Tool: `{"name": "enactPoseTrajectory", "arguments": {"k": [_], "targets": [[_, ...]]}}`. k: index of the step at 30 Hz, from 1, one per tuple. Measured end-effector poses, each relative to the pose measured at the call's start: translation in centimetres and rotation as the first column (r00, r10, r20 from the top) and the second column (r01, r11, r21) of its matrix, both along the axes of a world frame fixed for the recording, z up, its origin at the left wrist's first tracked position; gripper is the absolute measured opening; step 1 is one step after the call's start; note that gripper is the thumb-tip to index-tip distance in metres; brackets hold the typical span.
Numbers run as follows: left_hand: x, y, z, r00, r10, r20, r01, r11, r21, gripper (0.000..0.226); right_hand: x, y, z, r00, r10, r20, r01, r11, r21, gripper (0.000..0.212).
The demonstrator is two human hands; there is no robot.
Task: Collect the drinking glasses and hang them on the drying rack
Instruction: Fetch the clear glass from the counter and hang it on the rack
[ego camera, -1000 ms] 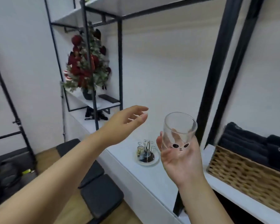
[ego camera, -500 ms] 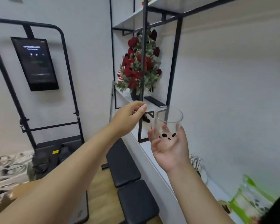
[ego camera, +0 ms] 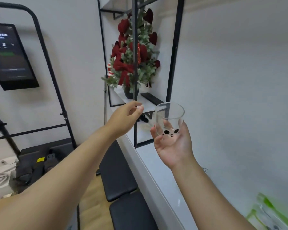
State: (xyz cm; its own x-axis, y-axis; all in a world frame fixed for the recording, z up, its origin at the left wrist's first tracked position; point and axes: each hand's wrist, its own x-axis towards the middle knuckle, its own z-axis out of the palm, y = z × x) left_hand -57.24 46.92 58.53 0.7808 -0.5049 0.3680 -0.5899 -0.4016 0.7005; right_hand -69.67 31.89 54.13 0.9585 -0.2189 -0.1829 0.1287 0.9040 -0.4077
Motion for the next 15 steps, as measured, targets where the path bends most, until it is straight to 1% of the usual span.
{"name": "enactPoseTrajectory", "arguments": {"k": [4,9,11,15], "targets": [[4.5,-4.4,-1.4,0.997,-0.076,-0.025,0.076,0.997,-0.015,0.045,2.9,-3.3,-1.0,0.997,-0.082,-0.016,0.082,0.997,0.012,0.053],[11.0,-10.4,-3.5,0.974,-0.223,-0.039,0.223,0.975,-0.012,0.047,7.3,-7.1,-2.6,0.973,-0.226,-0.055,0.226,0.974,-0.002,0.057],[13.4,-13.1,-4.4,0.952,-0.299,-0.061,0.299,0.954,-0.008,0.046,8.9,-8.5,-3.2,0.945,-0.315,-0.089,0.316,0.949,-0.005,0.058],[17.6,-18.5,-6.2,0.883,-0.463,-0.08,0.465,0.885,0.01,0.041,11.7,-11.1,-4.2,0.866,-0.49,-0.104,0.492,0.87,-0.003,0.06]]}}
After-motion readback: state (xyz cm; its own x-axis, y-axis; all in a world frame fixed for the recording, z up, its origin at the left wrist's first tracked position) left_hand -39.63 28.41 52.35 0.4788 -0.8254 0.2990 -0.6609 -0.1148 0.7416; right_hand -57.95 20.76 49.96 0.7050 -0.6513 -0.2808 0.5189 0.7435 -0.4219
